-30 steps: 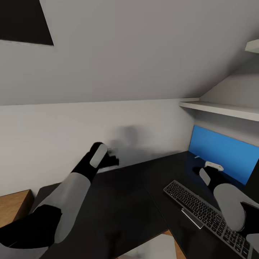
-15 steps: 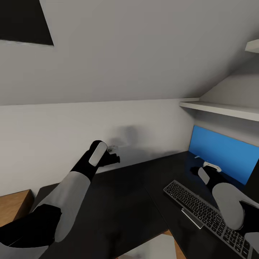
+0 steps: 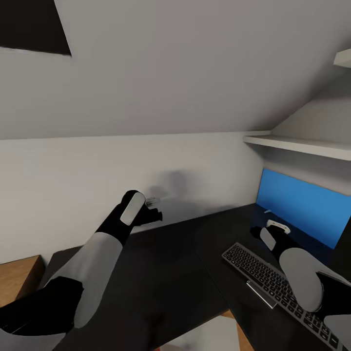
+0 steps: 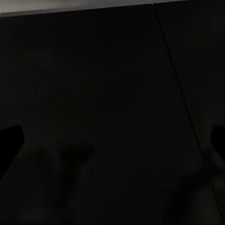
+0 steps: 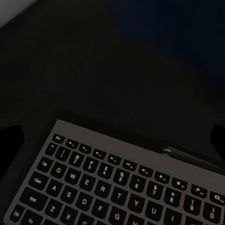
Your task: In the bedroom, organize the workspace by keeping the computer under the desk, ensuring the monitor is on the desk, placing the keyboard on the desk next to the monitor, placing the mouse on the desk next to the keyboard, moving the folder from the swivel chair onto the desk next to the mouse, stacking the notebook on top of the folder with the pen on top of the notebook, and positioning the swivel chair next to the desk.
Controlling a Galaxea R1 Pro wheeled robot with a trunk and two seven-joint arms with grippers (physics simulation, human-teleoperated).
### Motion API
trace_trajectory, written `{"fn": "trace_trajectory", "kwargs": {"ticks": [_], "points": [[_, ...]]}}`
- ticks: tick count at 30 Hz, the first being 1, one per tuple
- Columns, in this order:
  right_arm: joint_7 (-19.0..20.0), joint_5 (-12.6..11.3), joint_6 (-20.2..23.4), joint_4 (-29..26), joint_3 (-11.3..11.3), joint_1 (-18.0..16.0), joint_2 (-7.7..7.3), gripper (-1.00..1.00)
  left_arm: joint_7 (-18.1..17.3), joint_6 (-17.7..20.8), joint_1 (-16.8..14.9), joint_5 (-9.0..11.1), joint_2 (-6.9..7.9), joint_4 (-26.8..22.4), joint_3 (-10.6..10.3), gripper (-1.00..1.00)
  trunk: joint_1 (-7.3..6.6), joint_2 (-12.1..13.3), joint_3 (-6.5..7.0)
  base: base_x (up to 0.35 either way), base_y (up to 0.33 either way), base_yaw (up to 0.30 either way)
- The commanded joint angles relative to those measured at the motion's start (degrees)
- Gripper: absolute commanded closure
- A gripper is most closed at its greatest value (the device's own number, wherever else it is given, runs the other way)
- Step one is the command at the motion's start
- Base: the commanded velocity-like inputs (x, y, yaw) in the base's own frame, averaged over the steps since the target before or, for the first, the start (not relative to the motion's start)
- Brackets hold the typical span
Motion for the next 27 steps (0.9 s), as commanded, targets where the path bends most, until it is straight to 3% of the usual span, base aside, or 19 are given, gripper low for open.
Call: {"fn": "trace_trajectory", "kwargs": {"ticks": [1,21,27], "points": [[-0.18,-0.10,0.30,-0.09,-0.04,-0.04,0.00,-1.00,0.57,0.06,-0.05,0.53,0.00,-0.03,-0.08,-1.00,0.23,-0.47,-0.26,0.000,0.000,0.000],[-0.22,-0.14,0.14,0.08,-0.10,0.14,-0.39,-1.00,0.88,-0.01,-0.05,0.38,0.00,0.27,-0.35,-1.00,4.62,-8.49,-3.85,0.000,0.000,0.000],[-0.39,-0.22,-2.16,0.15,-0.10,0.14,-0.39,-1.00,0.88,-0.01,-0.05,0.30,0.00,0.22,-0.38,-1.00,5.94,-10.90,-4.93,0.000,0.000,0.000]]}}
